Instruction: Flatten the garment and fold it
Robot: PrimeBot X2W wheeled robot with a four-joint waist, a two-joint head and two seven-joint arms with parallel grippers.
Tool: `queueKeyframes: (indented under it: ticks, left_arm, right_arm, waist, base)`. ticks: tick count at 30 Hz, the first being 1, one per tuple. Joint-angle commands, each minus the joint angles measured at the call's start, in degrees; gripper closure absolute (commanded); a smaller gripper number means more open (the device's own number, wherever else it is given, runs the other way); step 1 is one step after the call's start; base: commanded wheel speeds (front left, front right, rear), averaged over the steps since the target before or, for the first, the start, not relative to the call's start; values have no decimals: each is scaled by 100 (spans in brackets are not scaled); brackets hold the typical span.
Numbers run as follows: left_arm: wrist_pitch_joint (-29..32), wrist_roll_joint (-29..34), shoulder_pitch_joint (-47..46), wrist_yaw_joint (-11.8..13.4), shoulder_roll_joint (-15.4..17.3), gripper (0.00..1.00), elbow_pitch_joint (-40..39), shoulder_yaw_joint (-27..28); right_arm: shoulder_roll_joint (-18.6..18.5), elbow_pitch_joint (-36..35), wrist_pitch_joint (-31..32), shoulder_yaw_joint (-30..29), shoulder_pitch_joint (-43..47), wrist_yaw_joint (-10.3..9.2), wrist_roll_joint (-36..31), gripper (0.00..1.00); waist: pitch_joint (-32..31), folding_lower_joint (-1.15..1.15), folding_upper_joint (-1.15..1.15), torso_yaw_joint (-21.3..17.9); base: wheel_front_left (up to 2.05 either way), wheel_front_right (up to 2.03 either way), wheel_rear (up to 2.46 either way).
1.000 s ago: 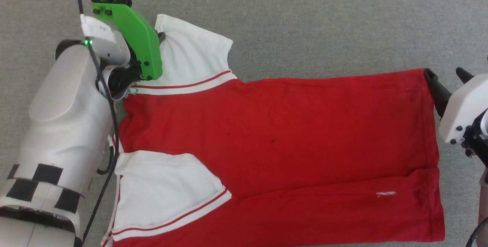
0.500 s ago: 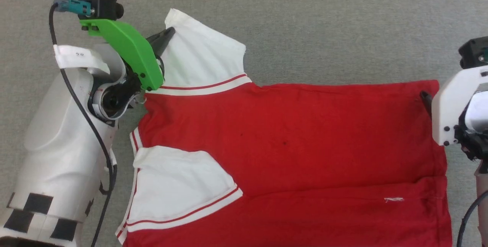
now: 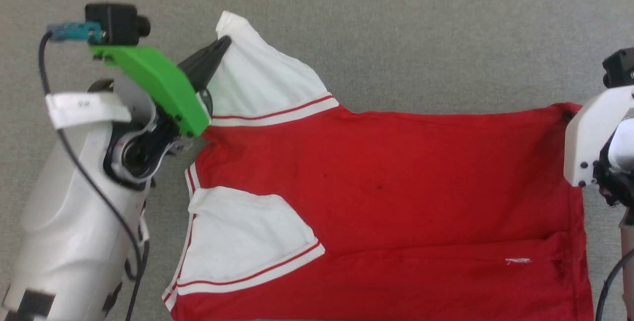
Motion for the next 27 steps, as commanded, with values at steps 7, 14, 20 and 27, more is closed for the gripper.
queueKeyframes:
  ticks: [7,14,20,27]
  left_arm:
    - [-314,-201,1353,255,304,100,-1086,295]
    - [-537,-448,2939,708,335,100,-2012,503]
    - [-738,-610,3885,986,247,100,-2403,630]
    - [-821,-702,4698,1298,193,100,-2408,688]
  right_arm:
    - [112,-268,-519,-205,758,-9,250,100]
    - [270,-393,-712,-451,1585,-9,397,100]
    - [455,-489,-765,-577,2134,-9,465,100]
    - [640,-412,-814,-596,2628,-9,491,100]
  waist:
    - [-764,0,0,-79]
    - [-1241,0,0,0]
    - [-1434,0,0,64]
    - [-1609,0,0,26]
  base:
    - [0,0,0]
    - [0,0,0]
    - [0,0,0]
    - [0,0,0]
